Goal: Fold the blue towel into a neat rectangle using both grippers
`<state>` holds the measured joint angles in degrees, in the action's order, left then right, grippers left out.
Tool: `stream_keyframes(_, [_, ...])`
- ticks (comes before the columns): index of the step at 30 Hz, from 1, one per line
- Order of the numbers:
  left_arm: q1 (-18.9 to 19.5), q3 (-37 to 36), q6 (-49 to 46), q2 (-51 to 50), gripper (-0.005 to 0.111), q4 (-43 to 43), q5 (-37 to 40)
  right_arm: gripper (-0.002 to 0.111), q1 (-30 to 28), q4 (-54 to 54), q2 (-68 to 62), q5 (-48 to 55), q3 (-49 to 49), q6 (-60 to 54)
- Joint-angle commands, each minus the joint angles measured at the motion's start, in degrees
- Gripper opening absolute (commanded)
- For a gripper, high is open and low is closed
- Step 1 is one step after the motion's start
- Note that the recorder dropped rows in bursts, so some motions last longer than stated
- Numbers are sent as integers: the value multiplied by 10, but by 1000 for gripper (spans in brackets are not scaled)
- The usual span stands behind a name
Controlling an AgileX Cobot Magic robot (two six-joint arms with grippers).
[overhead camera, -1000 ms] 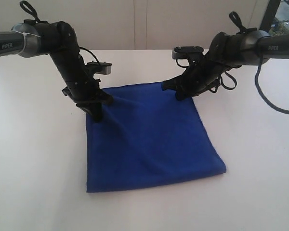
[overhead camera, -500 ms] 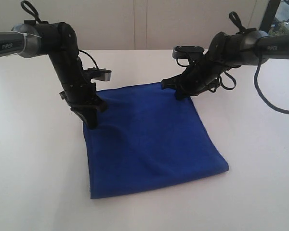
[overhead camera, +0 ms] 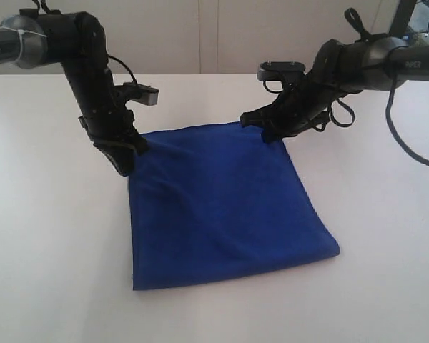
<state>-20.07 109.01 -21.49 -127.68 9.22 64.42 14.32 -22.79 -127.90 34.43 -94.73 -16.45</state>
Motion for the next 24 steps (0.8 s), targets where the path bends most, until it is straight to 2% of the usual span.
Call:
stream_keyframes(1, [-1, -3, -4, 37, 0, 10, 28, 0, 0, 3, 50, 19, 0, 2])
stream_keyframes(6, [-2, -4, -4, 44, 0, 95, 55, 0, 0, 10, 91, 63, 0, 2])
stream_keyframes(10, [-21, -35, 28, 58, 0, 80, 55, 0, 0, 41, 124, 126, 1, 2])
stream_keyframes(14, [-63, -99, 65, 98, 0, 29, 1, 0, 0, 47, 155, 135, 28, 8])
stream_keyframes(18, [-102, -165, 68, 131, 0, 22, -56, 0, 0, 34, 161, 147, 52, -5])
stream_keyframes(24, [-126, -237, 90, 132, 0, 19, -118, 0, 0, 29, 161, 147, 85, -14])
